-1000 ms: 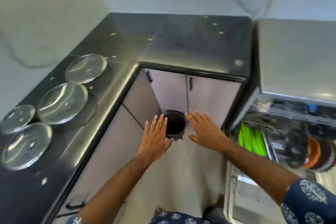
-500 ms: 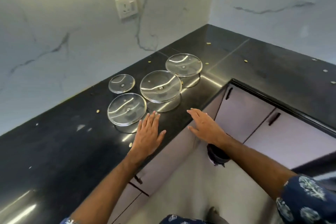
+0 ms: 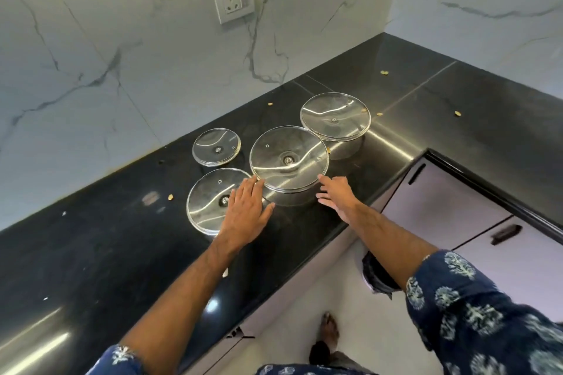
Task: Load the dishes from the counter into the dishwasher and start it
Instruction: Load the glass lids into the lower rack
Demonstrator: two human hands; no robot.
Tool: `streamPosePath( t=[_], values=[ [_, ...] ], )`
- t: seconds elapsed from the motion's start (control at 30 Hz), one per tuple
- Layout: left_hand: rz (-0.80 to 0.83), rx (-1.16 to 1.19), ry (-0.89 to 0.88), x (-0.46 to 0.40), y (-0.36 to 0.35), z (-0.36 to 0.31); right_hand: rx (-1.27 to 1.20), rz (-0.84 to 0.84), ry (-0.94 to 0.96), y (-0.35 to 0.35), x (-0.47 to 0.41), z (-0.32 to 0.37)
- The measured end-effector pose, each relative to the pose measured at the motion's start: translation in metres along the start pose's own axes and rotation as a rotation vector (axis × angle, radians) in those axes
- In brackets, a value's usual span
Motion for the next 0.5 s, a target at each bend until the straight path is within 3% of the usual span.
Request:
streamPosePath(
  t=[0.23, 0.5],
  values=[
    [-0.036, 0.103, 0.073, -0.044, -0.011, 0.013, -0.347, 0.120, -0.098, -0.019, -0.033, 0.014],
    [-0.095, 0.231, 0.016, -0.056, 0.006, 0.029, -0.463, 0.148, -0.105, -0.017, -0.028, 0.002]
  ],
)
Point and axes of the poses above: each hand's wrist, its own x-axis away from the middle knuckle, its own y-axis out of the back of the hand, z = x × y, the point moved 3 cm from there along -x, towards the middle knuckle, and after that the axes turned 5 degrees about x, right-handed, at the moved point
